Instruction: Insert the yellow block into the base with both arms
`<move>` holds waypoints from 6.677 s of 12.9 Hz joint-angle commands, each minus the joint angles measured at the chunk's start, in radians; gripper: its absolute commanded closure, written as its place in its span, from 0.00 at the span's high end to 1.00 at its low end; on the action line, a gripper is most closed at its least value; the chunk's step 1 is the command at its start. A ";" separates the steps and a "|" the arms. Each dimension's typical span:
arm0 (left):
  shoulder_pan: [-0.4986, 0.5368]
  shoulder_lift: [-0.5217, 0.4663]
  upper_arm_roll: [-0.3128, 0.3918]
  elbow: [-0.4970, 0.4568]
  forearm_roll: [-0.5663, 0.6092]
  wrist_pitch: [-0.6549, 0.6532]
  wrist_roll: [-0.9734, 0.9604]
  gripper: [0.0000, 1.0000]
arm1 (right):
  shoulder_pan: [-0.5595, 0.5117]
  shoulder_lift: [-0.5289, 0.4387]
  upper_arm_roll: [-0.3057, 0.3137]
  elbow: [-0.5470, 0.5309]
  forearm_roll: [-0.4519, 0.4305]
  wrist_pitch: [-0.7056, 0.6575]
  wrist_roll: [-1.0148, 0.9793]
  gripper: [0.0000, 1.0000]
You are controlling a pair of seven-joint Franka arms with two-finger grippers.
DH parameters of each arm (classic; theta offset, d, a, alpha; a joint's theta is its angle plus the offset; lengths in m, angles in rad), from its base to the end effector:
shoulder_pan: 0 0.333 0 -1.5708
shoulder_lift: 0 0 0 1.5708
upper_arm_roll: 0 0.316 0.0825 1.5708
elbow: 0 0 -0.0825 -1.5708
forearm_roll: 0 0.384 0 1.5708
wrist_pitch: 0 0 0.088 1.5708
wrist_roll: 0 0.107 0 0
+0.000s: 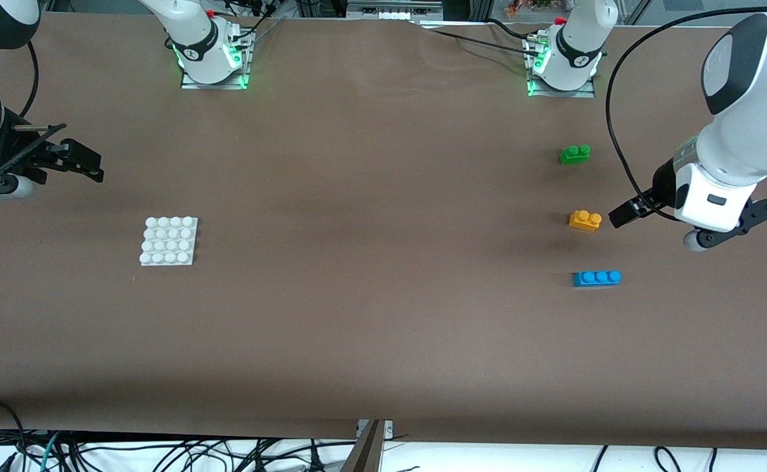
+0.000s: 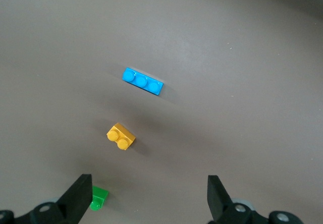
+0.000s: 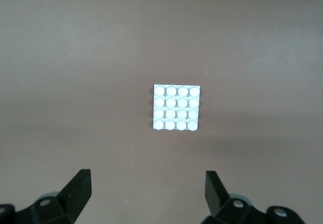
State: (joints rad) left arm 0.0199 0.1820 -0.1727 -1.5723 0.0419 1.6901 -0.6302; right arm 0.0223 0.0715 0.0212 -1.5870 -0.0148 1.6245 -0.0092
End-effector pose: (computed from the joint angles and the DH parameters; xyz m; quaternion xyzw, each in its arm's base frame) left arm 0.6060 -0.0814 0.5290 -0.9717 -0.2342 0.0264 0.0165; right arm 0.5785 0.0233 0.5809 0.9995 0.0269 -0.0169 0.0069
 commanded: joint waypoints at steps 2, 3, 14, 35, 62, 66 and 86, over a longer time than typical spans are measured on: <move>0.011 0.001 -0.001 0.001 -0.014 -0.007 -0.006 1.00 | -0.002 0.011 0.000 0.027 -0.001 -0.008 0.006 1.00; 0.020 0.001 -0.001 0.001 -0.019 -0.007 -0.006 1.00 | -0.004 0.011 0.000 0.027 -0.001 -0.008 0.005 1.00; 0.057 -0.010 -0.002 -0.029 -0.069 -0.009 0.003 1.00 | -0.004 0.011 0.000 0.027 -0.001 -0.008 0.003 1.00; 0.126 0.037 -0.037 -0.064 -0.093 -0.177 0.383 1.00 | -0.027 0.051 -0.018 0.025 -0.011 0.034 0.006 1.00; 0.235 0.100 -0.067 -0.738 0.013 0.663 0.909 1.00 | -0.031 0.359 -0.078 -0.462 -0.050 0.808 0.003 1.00; 0.235 0.148 -0.064 -0.697 0.013 0.675 0.903 1.00 | -0.031 0.381 -0.086 -0.462 -0.056 0.816 0.005 1.00; 0.235 0.200 -0.050 -0.657 0.050 0.663 0.862 0.38 | -0.025 0.375 -0.083 -0.551 -0.054 0.842 0.008 1.00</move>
State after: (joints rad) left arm 0.2491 0.3800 -0.2213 -2.2392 0.0626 2.3662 0.2569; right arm -0.0031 0.4737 -0.0618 -2.0912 -0.0522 2.4575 -0.0087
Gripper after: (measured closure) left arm 0.313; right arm 0.000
